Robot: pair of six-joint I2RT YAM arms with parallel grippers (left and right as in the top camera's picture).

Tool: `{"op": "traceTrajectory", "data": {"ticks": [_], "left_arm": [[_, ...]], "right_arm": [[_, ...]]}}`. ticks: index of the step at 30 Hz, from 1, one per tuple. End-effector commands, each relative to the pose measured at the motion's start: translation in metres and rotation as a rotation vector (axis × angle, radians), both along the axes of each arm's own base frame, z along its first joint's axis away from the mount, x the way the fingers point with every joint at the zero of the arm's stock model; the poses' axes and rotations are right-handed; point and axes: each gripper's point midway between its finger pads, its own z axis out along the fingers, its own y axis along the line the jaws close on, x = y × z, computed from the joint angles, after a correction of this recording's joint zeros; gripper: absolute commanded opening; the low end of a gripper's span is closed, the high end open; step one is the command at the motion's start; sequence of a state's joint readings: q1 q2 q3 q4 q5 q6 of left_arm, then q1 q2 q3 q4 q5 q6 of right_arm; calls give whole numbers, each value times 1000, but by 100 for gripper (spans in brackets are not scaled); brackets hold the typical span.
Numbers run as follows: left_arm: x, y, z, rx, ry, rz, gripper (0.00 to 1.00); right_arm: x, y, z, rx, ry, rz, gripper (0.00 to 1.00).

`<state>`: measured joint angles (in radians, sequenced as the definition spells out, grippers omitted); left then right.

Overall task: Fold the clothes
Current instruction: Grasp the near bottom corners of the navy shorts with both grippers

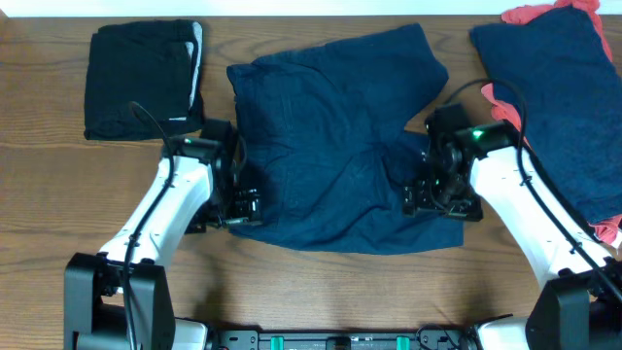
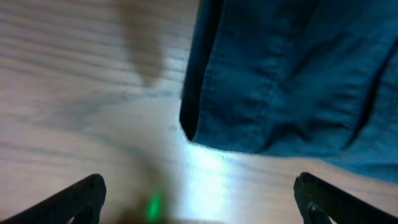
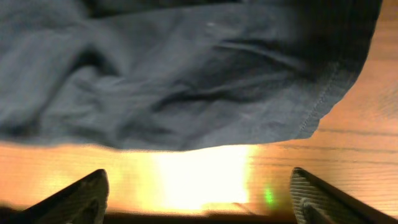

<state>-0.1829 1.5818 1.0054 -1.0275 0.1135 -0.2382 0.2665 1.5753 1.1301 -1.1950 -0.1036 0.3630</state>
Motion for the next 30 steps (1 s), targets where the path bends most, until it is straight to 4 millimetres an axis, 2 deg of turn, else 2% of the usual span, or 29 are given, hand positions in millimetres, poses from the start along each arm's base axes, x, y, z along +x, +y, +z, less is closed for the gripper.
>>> {"op": "traceTrajectory", "data": {"ticks": [1,5,8,10,13,14,15,16,17,24,30], "left_arm": [[-10,-8,-15,-25,15,1,98],[-4,-14,-34,-38,-48,-19,100],[4,-17,-46,-52,-109,-25,94],[10,-18,-54,-62,-153,-26,86],[11,-19,-64,-69,-185,-27,64],[10,-18,-66,-69,-187,-27,44],[8,-18,-67,-68,-184,-27,20],[8,-18,-67,-68,-184,-27,9],[8,-18,-67,-68,-184,-27,6],[17,-20,-66,-75,-218,-26,6],[17,-20,-66,-77,-221,-23,6]], "right_arm": [[-6,-4,-9,-38,-1,-45,88],[-3,-2,-11,-34,-15,-39,87],[-2,-2,-11,-32,-20,-39,87],[-2,-2,-11,-32,-19,-34,87],[-2,-3,-11,-35,-20,-28,79],[-2,-3,-11,-35,-20,-29,76],[-4,-3,-11,-37,-13,-47,74],[-5,-3,-10,-40,-6,-61,74],[-8,-4,-10,-45,4,-74,74],[-18,-8,-14,-63,40,-75,76],[-34,-13,-37,-78,74,-74,75]]}}
